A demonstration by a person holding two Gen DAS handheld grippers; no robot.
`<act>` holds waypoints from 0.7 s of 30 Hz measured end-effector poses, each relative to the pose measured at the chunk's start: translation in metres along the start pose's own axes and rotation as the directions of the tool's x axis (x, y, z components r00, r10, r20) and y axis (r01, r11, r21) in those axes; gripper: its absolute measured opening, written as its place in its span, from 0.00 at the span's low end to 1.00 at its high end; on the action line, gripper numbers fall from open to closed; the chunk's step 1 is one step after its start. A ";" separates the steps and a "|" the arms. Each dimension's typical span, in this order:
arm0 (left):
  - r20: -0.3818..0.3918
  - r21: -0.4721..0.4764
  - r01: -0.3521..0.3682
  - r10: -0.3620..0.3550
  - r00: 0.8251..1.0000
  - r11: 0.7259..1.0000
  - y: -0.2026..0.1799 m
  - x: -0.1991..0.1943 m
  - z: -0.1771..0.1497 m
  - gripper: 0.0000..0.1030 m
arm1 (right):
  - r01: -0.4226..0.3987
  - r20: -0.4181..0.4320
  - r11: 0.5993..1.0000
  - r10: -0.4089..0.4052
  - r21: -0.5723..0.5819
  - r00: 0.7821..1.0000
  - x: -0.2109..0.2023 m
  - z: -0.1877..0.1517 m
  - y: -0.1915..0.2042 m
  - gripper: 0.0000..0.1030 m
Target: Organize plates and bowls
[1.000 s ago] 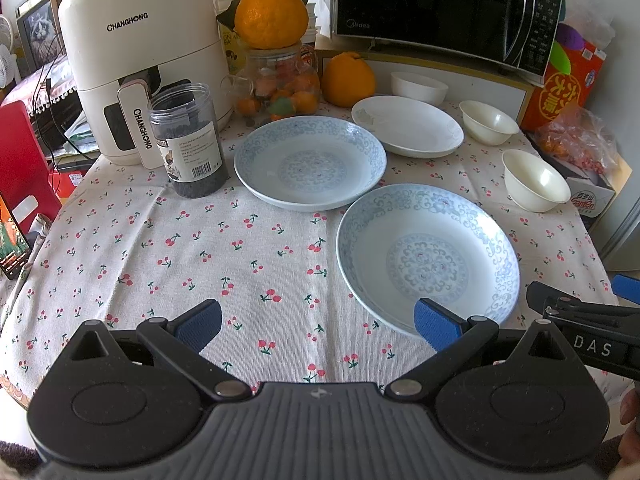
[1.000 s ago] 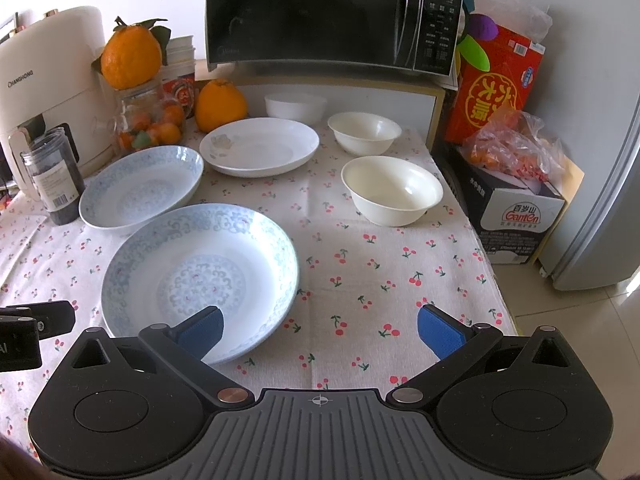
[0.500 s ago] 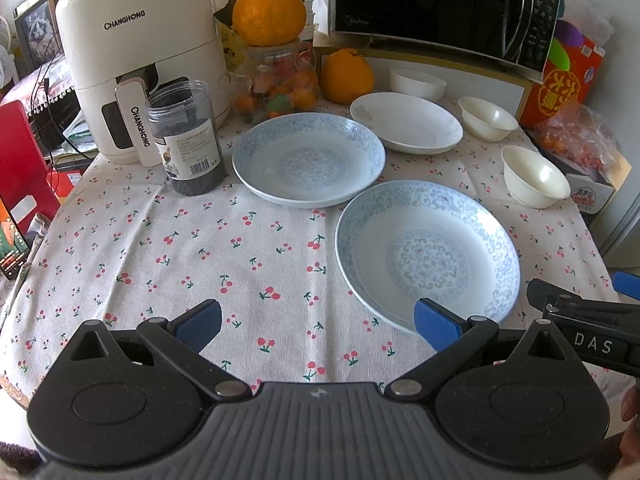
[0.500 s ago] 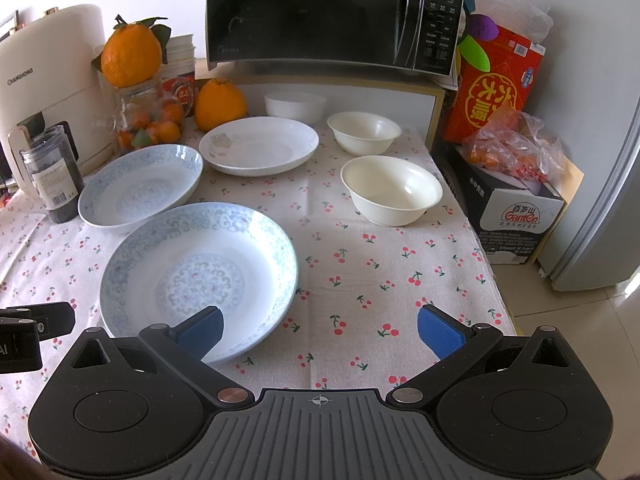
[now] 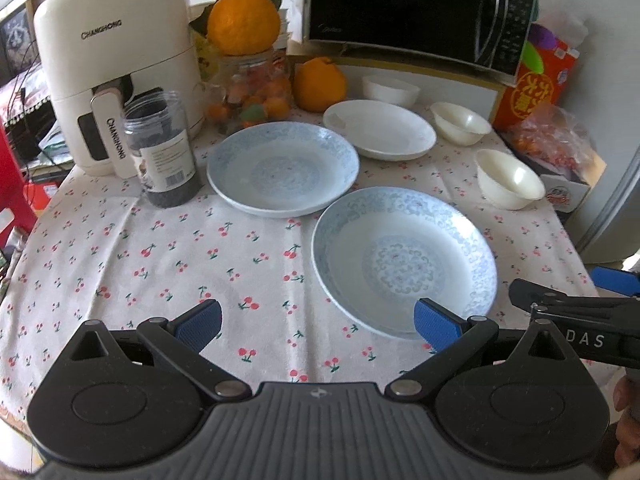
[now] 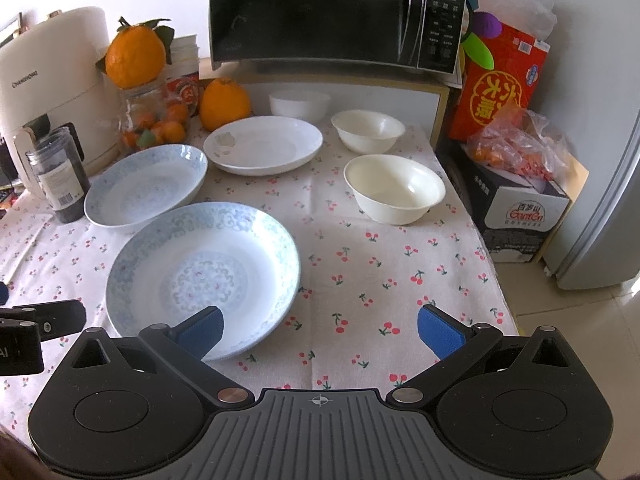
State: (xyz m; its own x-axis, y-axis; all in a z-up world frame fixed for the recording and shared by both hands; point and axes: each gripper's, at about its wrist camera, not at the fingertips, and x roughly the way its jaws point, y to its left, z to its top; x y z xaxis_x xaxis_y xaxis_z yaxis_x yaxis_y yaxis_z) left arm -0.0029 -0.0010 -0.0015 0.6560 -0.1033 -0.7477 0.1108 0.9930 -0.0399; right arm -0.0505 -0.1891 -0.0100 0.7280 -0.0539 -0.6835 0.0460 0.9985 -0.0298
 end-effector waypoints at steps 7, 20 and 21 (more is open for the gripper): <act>0.014 0.064 0.010 -0.011 1.000 0.998 -0.002 -0.001 -0.001 0.98 | -0.052 -0.015 0.999 0.052 -0.007 0.999 -0.008 0.011 -0.004 1.00; -0.108 0.009 0.128 -0.126 0.986 0.992 0.013 0.023 0.019 0.95 | -0.211 -0.099 0.977 0.213 0.028 0.972 0.003 0.039 -0.014 1.00; -0.110 0.011 0.138 -0.136 0.985 0.990 0.012 0.025 0.021 0.94 | -0.227 -0.107 0.973 0.229 0.032 0.968 0.006 0.041 -0.015 1.00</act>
State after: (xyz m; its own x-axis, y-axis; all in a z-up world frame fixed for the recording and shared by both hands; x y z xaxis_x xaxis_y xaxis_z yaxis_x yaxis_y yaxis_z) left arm 0.0309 0.0074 -0.0071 0.5487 -0.2303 -0.8037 0.2084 0.9686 -0.1353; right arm -0.0192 -0.2046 0.0161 0.6417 0.1775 -0.7461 -0.0988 0.9839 0.1491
